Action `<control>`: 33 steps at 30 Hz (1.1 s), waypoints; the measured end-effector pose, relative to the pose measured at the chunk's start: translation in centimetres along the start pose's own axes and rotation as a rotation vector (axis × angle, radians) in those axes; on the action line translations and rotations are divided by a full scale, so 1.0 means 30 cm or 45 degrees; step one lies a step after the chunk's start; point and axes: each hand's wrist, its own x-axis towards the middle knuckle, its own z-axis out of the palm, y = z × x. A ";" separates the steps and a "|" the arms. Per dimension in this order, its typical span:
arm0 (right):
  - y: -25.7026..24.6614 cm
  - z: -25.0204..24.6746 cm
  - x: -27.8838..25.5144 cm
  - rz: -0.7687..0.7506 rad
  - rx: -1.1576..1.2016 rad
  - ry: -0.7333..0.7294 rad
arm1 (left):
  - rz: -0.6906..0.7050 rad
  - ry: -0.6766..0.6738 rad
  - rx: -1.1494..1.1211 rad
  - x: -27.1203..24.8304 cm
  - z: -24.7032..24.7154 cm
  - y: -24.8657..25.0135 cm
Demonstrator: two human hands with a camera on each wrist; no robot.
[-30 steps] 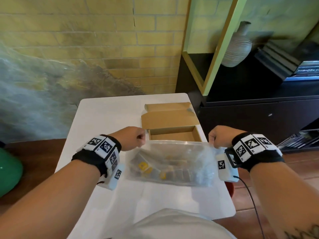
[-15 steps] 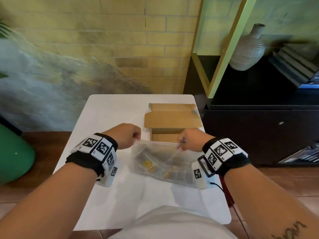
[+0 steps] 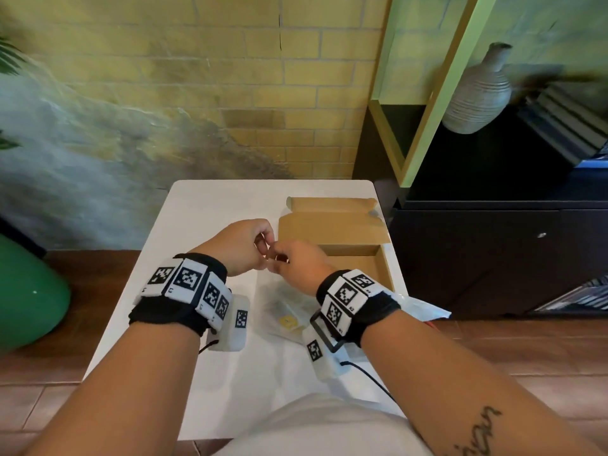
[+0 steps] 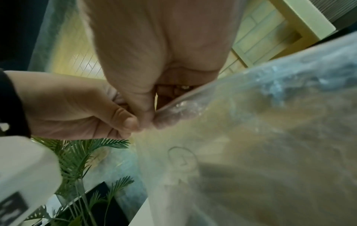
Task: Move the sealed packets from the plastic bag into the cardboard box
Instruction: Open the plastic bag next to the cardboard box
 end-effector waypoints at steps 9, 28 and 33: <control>0.190 -0.129 -0.129 0.161 -0.170 -0.072 | 0.018 0.024 0.093 0.002 0.014 -0.064; 0.457 -0.312 -0.310 0.733 -0.191 0.329 | -0.037 0.176 0.135 0.008 -0.014 -0.127; 0.453 -0.311 -0.247 0.760 -0.165 0.493 | -0.022 0.251 0.111 0.028 -0.019 -0.120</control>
